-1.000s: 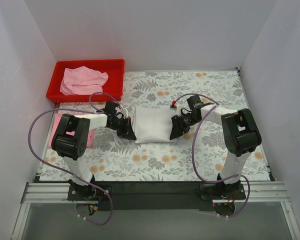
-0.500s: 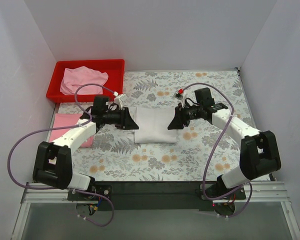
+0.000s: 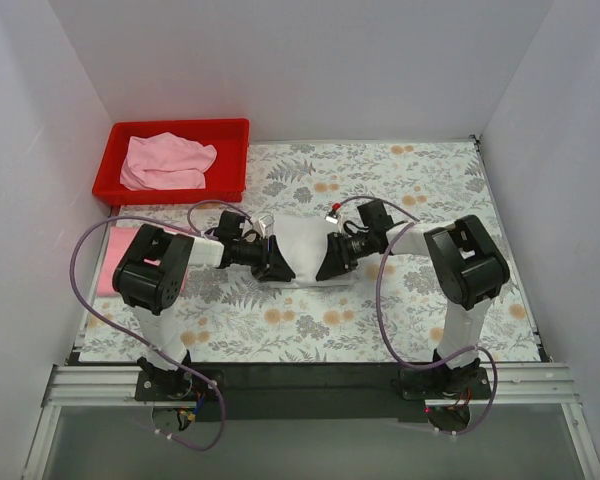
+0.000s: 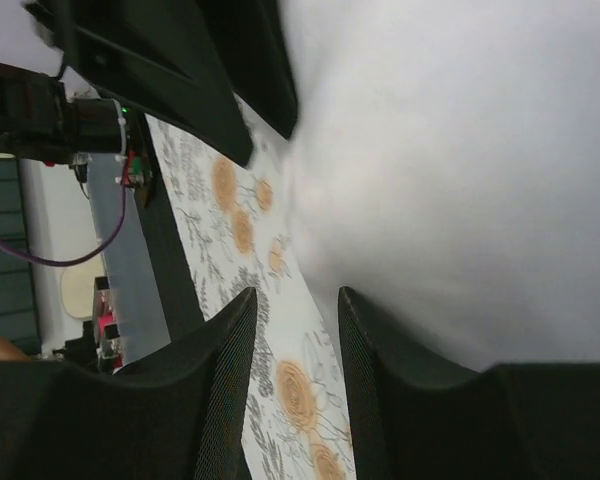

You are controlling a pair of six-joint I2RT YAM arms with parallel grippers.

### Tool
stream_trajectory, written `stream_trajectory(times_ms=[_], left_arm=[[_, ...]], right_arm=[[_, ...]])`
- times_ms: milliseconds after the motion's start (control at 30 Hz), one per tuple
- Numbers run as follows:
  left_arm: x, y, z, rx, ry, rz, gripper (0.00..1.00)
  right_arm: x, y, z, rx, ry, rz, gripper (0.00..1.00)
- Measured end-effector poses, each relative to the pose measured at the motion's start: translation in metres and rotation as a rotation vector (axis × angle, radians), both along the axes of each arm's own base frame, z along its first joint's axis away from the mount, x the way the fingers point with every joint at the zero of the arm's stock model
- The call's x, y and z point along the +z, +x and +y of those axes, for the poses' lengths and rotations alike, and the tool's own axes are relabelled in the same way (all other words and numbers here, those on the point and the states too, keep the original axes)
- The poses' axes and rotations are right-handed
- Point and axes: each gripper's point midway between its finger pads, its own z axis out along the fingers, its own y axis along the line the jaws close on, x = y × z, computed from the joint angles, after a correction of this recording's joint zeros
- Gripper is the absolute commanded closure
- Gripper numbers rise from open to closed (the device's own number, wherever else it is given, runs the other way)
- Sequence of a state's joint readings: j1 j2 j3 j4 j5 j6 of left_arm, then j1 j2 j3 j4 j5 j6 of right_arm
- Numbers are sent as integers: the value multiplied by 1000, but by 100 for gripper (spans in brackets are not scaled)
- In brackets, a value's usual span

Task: Fold and stack the t-shirts
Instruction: Fold the tshirt

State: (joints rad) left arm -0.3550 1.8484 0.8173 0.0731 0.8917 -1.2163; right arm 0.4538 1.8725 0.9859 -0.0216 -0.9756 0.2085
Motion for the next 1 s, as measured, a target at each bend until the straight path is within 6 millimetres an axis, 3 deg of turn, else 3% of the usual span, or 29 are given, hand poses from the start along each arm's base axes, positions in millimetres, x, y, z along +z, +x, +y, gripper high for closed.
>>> stream_trajectory(times_ms=[133, 300, 400, 500, 567, 700, 767, 867, 1000], left_arm=[[-5, -3, 9, 18, -36, 64, 67], [1, -11, 19, 4, -40, 70, 66], [19, -16, 25, -18, -38, 12, 66], [51, -1, 22, -35, -60, -112, 66], [73, 23, 16, -36, -80, -199, 67], [98, 79, 1, -22, -103, -349, 67], [93, 100, -2, 0, -95, -377, 67], [71, 124, -2, 45, -71, -366, 67], [21, 142, 7, 129, -18, -269, 67]], right_arm=[[-29, -12, -16, -25, -19, 114, 54], [-22, -17, -29, -36, -11, 118, 53], [1, -15, -34, -33, -1, 55, 53], [36, 10, -32, -36, 42, -73, 54], [58, 42, -29, -51, 69, -170, 54], [67, 90, -24, -75, 80, -262, 56], [56, 105, -21, -83, 67, -253, 56], [26, 117, -19, -93, 32, -206, 57], [-18, 125, -25, -112, -30, -146, 57]])
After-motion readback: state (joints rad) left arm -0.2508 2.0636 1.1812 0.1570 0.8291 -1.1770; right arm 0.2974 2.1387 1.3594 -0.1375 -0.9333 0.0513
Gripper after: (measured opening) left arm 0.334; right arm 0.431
